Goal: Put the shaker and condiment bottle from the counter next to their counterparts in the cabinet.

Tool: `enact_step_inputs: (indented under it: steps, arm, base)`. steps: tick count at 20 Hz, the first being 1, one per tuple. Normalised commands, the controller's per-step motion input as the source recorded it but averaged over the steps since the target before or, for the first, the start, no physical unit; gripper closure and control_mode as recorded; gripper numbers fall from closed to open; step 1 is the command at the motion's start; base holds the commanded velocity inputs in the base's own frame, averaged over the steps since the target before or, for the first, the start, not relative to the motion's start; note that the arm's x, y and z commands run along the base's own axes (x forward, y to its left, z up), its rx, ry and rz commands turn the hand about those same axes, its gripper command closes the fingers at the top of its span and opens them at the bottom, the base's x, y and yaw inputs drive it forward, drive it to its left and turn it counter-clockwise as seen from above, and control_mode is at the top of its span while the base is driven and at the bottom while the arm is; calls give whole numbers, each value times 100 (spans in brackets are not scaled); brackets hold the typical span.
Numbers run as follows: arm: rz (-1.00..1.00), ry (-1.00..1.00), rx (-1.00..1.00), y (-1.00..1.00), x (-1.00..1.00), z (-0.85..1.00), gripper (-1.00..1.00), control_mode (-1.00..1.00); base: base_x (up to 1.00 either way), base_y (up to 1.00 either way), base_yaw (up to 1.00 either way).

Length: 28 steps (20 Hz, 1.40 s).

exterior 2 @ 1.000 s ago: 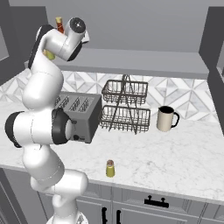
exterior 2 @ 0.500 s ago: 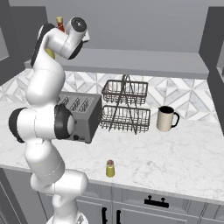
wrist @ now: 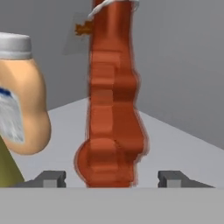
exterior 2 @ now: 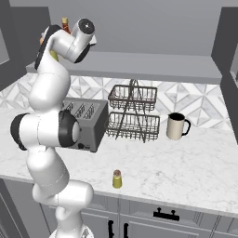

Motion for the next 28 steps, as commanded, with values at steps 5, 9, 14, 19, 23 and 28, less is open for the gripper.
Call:
enact_step_inputs:
  steps: [5, 9, 14, 19, 23, 28]
  arm:
    - [0, 0, 0, -1, -9, -2, -100, -100]
    - [0, -5, 0, -18, -21, 0, -100, -100]
    - [0, -10, 0, -28, -33, 0, -100, -100]
    - [0, -13, 0, -29, -48, 0, -100, -100]
    - [-5, -11, 1, -31, -54, 0, -100, -100]
    - [-13, -3, 5, -27, -53, 0, -100, -100]
  base:
    - [0, 0, 0]
    - [0, 0, 0]
    - [0, 0, 0]
    - [0, 0, 0]
    - [0, 0, 0]
    - [0, 0, 0]
